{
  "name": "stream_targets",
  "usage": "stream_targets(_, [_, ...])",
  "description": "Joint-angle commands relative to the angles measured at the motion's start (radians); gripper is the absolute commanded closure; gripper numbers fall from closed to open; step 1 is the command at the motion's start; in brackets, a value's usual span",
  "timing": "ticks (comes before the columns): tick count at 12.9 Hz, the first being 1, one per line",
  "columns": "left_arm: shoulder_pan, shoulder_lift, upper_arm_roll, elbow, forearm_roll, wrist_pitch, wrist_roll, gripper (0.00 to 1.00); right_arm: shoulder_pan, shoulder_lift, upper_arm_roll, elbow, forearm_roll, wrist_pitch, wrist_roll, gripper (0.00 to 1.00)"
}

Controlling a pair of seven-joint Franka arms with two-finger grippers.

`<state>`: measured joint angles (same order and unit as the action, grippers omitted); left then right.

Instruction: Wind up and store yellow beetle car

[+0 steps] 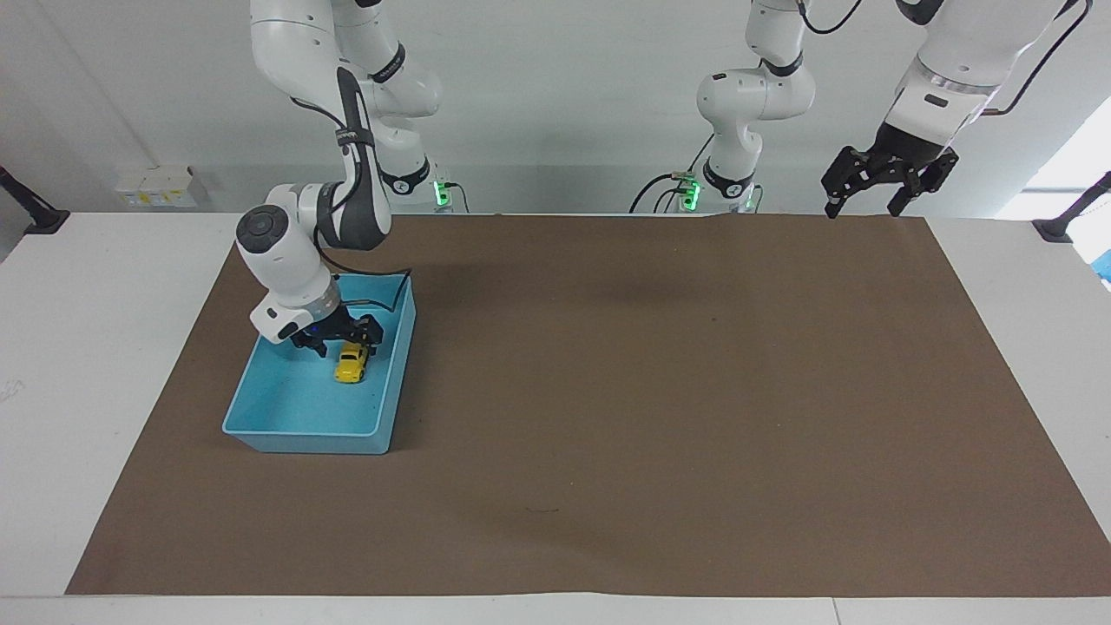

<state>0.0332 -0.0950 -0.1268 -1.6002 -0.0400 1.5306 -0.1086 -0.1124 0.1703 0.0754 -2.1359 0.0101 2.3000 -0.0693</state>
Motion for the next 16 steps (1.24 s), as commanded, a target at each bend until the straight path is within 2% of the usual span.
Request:
stream_targets(1, [0.005,-0.017,0.003,-0.007,-0.012,-0.015,0.007,0.00,-0.007,-0.014,0.006,0.065,-0.001,-0.062,-0.017,0.00])
stream_targets(7, [0.005,-0.017,0.003,-0.007,-0.012,-0.015,0.007,0.00,-0.001,-0.018,0.006,0.208,-0.027,-0.207,0.008,0.00])
stream_targets(13, [0.005,-0.017,0.003,-0.007,-0.012,-0.015,0.007,0.00,0.042,-0.083,0.014,0.220,-0.047,-0.281,0.086,0.00])
stream_targets(16, [0.005,-0.017,0.003,-0.007,-0.012,-0.015,0.007,0.00,0.034,-0.092,0.014,0.315,-0.029,-0.414,0.085,0.00])
